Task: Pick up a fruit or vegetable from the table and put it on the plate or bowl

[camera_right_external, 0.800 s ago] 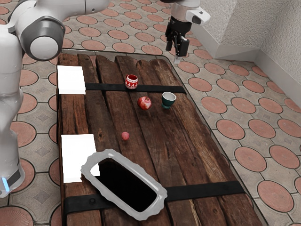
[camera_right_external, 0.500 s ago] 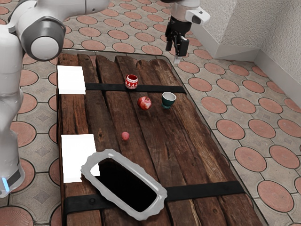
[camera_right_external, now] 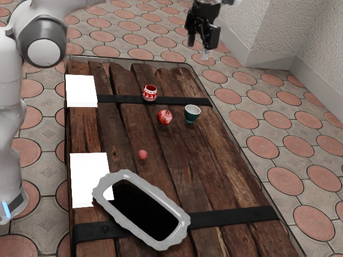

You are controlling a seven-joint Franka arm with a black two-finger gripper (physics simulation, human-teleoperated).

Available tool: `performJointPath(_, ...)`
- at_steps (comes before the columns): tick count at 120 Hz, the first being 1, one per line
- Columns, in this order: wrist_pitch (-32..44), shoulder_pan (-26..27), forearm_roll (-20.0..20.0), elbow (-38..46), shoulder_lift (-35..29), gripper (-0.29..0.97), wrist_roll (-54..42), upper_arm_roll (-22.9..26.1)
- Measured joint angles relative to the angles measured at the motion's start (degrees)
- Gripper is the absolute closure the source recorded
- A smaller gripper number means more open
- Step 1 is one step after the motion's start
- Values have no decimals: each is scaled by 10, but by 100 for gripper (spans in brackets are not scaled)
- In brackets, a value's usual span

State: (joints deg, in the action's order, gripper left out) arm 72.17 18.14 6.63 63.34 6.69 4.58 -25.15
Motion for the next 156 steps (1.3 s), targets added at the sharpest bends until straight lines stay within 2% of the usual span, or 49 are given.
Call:
performJointPath(8, 30, -7, -10, 113, -65, 0, 16, 0)
performJointPath(29, 97, -65, -42, 210, -103, 0, 50, 0)
performJointPath(48, 141, -5, -82, 266, -120, 0, 90, 5)
performJointPath(71, 225, -11, -96, 363, -120, 0, 135, 5)
performJointPath(100, 293, -20, -99, 413, -118, 0, 171, 7)
performJointPath(156, 347, -57, -99, 480, -100, 0, 194, 6)
